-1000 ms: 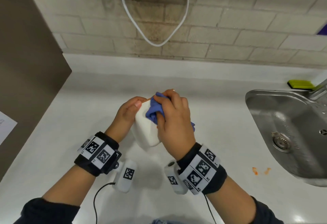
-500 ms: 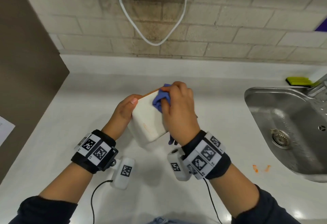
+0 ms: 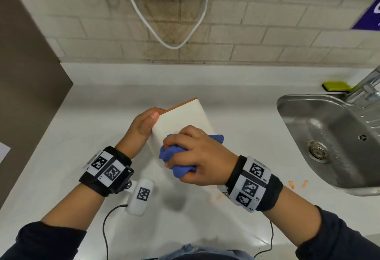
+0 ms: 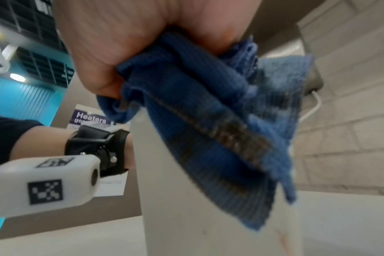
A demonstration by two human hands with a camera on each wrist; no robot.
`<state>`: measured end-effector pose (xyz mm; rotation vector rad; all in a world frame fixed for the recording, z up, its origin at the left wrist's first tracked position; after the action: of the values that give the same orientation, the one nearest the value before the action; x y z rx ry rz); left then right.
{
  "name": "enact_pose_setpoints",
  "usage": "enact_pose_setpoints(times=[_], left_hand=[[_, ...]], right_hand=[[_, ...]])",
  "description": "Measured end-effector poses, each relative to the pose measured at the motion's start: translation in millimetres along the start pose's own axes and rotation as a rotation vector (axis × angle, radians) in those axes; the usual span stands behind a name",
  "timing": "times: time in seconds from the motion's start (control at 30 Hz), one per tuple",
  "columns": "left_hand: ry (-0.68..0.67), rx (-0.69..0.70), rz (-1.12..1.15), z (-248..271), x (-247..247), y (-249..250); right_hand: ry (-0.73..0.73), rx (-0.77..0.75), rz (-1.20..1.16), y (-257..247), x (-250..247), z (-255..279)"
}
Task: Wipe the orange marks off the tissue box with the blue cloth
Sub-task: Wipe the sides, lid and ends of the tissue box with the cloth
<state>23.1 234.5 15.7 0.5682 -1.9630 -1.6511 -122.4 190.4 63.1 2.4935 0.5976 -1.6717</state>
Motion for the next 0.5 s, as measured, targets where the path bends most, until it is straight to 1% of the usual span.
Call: enact_pose_setpoints(times=[0.07, 0.13, 0.2, 0.27, 0.37, 0.43, 0.5], left_hand=[[0.014, 0.007, 0.005, 1, 0, -1], [0.026, 0.005, 0.012, 1, 0, -1], [0.005, 0.018, -0.011, 3, 1, 0], [-0.025, 0.041, -0.026, 7, 5, 4], [-0.057, 0.052, -0.066, 13, 6, 8], [-0.106, 0.052, -0.110, 20, 4, 10], [-0.210, 0.055, -0.255, 30, 6, 11]], right_hand=[[0.030, 0.061, -0.027, 8, -8, 9], [0.085, 0.168, -0.048, 23, -16, 20], [0.122, 0.264, -0.043, 39, -22, 31], [0.126, 0.363, -0.040, 56, -24, 44], [0.145, 0.550, -0.039, 82, -28, 62], [0.227, 0.655, -0.073, 93, -38, 72], [0.310, 0.733, -0.105, 97, -48, 80]])
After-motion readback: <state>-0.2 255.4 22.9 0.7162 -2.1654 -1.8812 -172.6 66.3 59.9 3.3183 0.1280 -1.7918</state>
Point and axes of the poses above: each hand's wrist, its own z-axis away from the middle knuckle, its own x-axis out of the palm, y = z × x, the point moved 6 cm from there along -z, towards the middle knuckle, and after that the axes turned 12 degrees about z, right-handed, at the moved point
